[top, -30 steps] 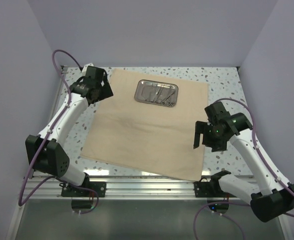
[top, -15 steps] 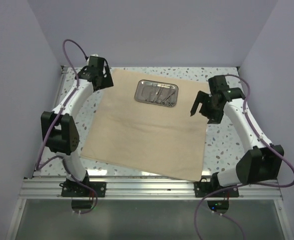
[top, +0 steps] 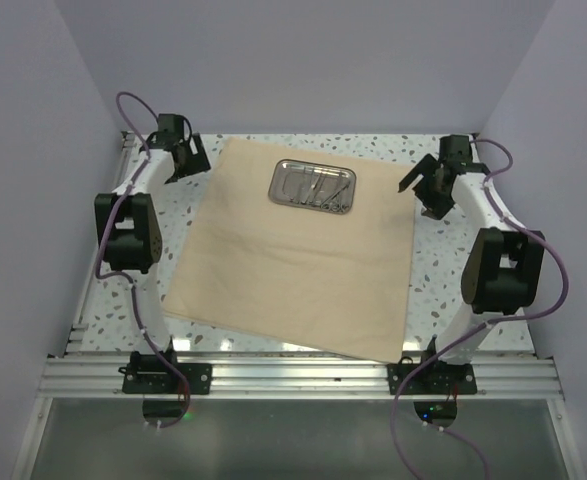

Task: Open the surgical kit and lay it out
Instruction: Smooth out the surgical kit at the center of the board, then adjust the container in the surgical kit, then pick up the medical item from the container.

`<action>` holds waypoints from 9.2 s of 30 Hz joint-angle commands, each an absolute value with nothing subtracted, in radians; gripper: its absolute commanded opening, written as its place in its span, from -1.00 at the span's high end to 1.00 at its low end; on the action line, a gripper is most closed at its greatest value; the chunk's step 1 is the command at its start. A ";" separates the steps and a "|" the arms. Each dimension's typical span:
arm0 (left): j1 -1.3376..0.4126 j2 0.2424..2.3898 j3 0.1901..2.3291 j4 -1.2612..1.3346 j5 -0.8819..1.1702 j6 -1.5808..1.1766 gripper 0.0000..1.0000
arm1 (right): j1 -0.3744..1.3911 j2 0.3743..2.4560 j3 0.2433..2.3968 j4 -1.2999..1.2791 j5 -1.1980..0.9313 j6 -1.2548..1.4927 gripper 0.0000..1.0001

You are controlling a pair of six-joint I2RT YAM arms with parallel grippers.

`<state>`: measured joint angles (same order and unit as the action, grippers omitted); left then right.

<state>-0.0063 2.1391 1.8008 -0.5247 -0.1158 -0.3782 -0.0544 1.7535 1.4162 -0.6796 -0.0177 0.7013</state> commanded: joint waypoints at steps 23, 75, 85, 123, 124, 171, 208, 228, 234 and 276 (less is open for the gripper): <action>-0.012 2.333 1.928 -0.512 0.049 -0.359 -0.63 | -0.067 2.167 1.693 -0.580 0.115 0.776 -0.76; 0.031 2.194 1.897 -0.534 -0.167 -0.428 -0.29 | -0.031 2.383 2.148 -0.766 0.276 0.649 -0.86; -0.173 2.281 2.095 -0.552 -0.176 -0.419 -0.34 | -0.012 1.984 1.660 -0.634 0.140 0.707 -0.78; -0.377 2.482 2.289 -0.302 -0.271 -0.485 0.04 | 0.121 1.560 1.212 -0.703 0.129 0.609 -0.75; -0.390 2.477 2.290 -0.304 -0.302 -0.477 0.06 | 0.120 1.563 1.213 -0.703 0.129 0.604 -0.75; -0.322 2.287 1.818 -0.371 -0.213 -0.370 1.00 | 0.121 1.612 1.215 -0.667 0.127 0.572 -0.75; -0.138 2.264 1.969 -0.512 -0.216 -0.267 -0.33 | 0.123 1.689 1.261 -0.629 0.104 0.583 -0.73; -0.189 2.310 1.960 -0.538 -0.258 -0.345 0.21 | 0.123 1.683 1.258 -0.657 0.124 0.565 -0.74; -0.192 2.338 1.963 -0.528 -0.256 -0.359 0.22 | 0.123 1.689 1.261 -0.663 0.126 0.549 -0.74; -0.137 2.390 1.738 -0.429 -0.147 -0.479 0.79 | 0.123 1.772 1.327 -0.690 0.133 0.554 -0.74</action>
